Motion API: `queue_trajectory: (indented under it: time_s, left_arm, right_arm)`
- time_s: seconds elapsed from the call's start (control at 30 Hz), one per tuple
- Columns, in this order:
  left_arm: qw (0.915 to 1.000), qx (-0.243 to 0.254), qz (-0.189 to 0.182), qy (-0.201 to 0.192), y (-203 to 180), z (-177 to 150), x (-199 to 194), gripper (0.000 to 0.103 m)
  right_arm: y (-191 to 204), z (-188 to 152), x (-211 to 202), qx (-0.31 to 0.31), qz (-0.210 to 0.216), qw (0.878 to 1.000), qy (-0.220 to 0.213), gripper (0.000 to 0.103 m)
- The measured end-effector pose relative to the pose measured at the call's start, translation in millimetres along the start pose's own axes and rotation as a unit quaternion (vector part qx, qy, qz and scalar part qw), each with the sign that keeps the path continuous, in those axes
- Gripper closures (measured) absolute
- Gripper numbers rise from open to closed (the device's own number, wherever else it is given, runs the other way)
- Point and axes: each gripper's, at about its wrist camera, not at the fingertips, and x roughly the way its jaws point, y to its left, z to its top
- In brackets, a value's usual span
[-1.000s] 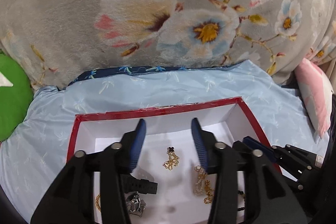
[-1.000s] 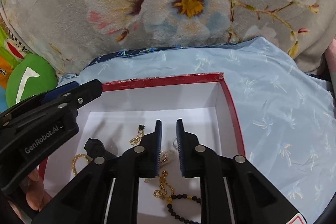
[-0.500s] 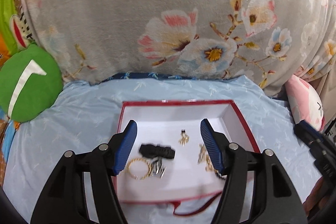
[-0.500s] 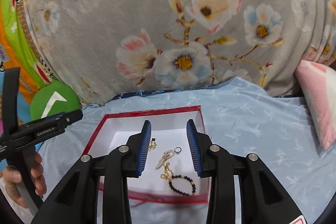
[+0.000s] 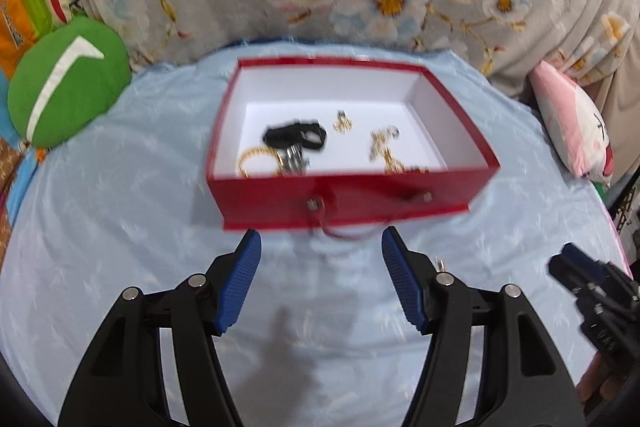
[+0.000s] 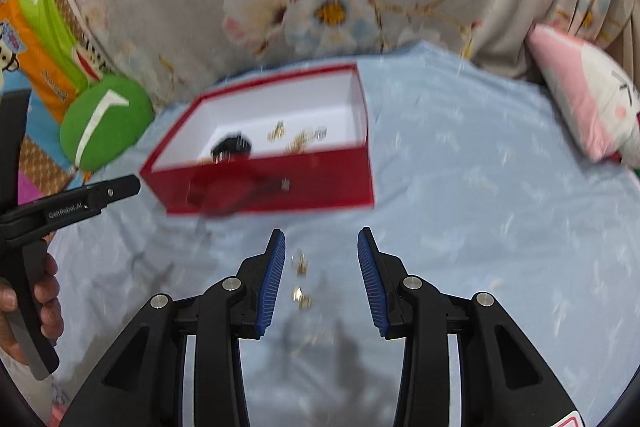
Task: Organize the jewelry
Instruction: 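Withdraw both tools and close the right tool on the gold heart earring, then close the left tool on the last gold earring while the right tool holds its earring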
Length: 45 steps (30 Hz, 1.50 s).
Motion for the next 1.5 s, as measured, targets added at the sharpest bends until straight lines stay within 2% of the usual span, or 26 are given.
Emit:
queue_trajectory:
  time_s: [0.27,0.37,0.57,0.7,0.77,0.83,1.07,1.27,1.5]
  left_arm:
    - [0.9990,-0.002,-0.003,0.045,-12.1,-42.2,19.4,0.042]
    - [0.9983,-0.003,-0.003,0.059,-12.0,-50.3,26.0,0.042]
    - [0.9974,-0.004,0.003,0.072,-9.8,-59.8,35.9,0.042]
    - [0.9970,-0.006,0.002,0.077,-8.6,-60.6,40.1,0.042]
    - [0.9969,-0.007,0.003,0.078,-8.9,-60.0,41.8,0.042]
    - [0.9968,-0.007,0.002,0.079,-9.6,-59.4,43.5,0.042]
    - [0.9965,0.011,-0.011,0.082,-29.7,-48.6,55.9,0.042]
    - [0.9942,0.043,-0.032,0.093,-79.2,-35.6,88.2,0.042]
    - [0.9918,0.062,-0.036,0.106,-118.0,-33.2,118.4,0.042]
  right_arm:
    - [12.6,-37.5,37.2,-0.002,0.004,0.999,0.047,0.069]
    - [15.6,-43.3,52.3,-0.003,0.006,0.998,0.064,0.076]
    - [15.9,-49.7,79.1,0.004,0.002,0.996,0.089,0.077]
    - [16.7,-50.7,89.5,0.003,-0.001,0.995,0.097,0.086]
    - [16.4,-50.2,92.5,0.004,-0.002,0.995,0.099,0.095]
    - [14.8,-50.1,94.8,0.008,0.001,0.995,0.099,0.100]
    - [-2.7,-49.1,74.9,0.029,-0.010,0.997,0.076,0.100]
    - [-30.5,-46.9,46.1,0.049,-0.036,0.996,0.059,0.100]
    - [-52.3,-48.8,30.5,0.067,-0.048,0.995,0.052,0.100]
